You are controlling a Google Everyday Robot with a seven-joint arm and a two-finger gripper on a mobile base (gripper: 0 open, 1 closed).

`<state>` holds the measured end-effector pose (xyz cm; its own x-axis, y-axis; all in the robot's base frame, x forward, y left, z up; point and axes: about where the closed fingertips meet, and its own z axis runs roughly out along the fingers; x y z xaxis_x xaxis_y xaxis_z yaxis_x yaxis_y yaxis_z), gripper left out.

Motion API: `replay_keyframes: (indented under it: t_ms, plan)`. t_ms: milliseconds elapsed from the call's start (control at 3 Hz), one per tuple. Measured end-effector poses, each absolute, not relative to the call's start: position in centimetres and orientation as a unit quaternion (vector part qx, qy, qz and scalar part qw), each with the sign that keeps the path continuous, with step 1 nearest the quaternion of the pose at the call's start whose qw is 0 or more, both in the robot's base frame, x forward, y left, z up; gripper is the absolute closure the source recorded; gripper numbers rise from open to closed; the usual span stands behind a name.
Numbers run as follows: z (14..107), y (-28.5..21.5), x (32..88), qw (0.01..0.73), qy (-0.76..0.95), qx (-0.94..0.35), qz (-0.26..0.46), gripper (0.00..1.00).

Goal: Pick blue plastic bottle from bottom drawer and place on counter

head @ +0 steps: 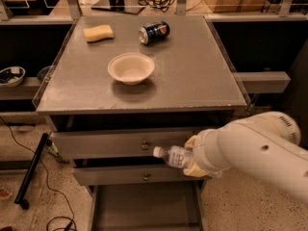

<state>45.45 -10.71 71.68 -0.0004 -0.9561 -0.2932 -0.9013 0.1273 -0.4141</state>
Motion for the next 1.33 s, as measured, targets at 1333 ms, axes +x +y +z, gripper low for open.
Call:
replay_keyframes:
  t_ms: [1333]
  plan:
    - [82.0,-15.0,46.2,0.266,0.704,-0.641,-0.147,1.0]
